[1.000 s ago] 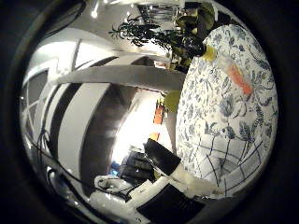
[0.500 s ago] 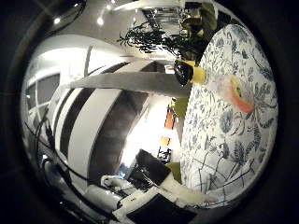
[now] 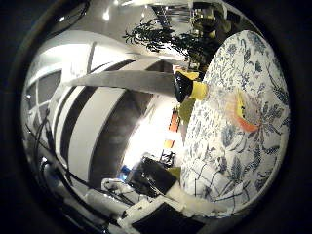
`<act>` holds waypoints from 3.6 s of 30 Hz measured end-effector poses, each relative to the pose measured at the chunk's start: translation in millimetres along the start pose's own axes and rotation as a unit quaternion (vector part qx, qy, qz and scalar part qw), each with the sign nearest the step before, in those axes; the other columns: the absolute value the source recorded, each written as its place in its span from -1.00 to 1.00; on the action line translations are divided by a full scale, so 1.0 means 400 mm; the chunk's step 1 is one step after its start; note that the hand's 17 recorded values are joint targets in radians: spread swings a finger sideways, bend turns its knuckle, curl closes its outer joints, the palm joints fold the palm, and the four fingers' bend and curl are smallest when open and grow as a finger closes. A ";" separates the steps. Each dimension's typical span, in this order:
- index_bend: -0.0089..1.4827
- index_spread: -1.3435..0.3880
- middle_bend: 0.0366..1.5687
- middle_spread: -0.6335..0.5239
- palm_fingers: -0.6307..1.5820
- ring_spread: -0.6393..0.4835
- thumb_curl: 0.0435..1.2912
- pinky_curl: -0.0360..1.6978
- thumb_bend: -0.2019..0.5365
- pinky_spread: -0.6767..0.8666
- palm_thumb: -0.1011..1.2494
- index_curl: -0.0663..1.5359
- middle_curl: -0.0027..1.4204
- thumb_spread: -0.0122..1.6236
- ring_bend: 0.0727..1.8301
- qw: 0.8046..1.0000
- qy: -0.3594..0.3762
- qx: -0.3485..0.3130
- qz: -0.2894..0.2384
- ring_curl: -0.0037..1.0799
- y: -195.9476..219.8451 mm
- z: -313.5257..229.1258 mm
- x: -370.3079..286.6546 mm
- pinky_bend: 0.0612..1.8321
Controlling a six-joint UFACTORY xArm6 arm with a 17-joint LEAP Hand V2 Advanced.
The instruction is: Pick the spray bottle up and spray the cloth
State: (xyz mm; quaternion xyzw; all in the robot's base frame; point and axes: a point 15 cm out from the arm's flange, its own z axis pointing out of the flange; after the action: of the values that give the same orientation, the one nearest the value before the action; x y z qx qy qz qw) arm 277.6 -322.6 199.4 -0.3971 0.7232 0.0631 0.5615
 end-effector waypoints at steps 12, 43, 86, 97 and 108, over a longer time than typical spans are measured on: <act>-0.79 0.35 -0.68 0.35 -0.34 0.49 -0.58 -0.63 -0.52 0.32 -0.08 -0.59 -0.50 0.25 -0.56 0.999 0.014 -0.020 -0.025 -0.50 -0.043 0.113 -0.018 -0.53; -0.22 0.17 0.03 -0.20 0.82 -0.19 -0.24 -0.51 -0.50 -0.66 0.59 -0.28 -0.19 0.15 0.11 0.995 -0.020 -0.093 0.006 -0.15 -0.008 0.446 -0.146 -0.03; 0.57 0.34 0.71 -0.05 0.66 -0.13 0.09 0.24 -0.50 -0.38 0.63 -0.07 -0.18 0.08 0.58 0.663 0.159 -0.692 -0.237 0.04 0.199 0.204 -0.620 0.19; 0.56 0.34 0.71 -0.05 0.67 -0.13 0.09 0.28 -0.50 -0.40 0.62 -0.07 -0.19 0.10 0.57 0.536 0.231 -0.765 -0.272 0.04 0.318 0.168 -0.641 0.15; 0.54 0.33 0.72 -0.05 0.67 -0.14 0.07 0.28 -0.50 -0.43 0.62 -0.07 -0.18 0.12 0.57 0.486 0.264 -0.798 -0.240 0.04 0.377 0.157 -0.610 0.15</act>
State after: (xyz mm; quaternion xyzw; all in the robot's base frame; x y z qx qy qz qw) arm 241.5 -64.0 333.5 -0.8313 0.3543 0.3675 -0.2199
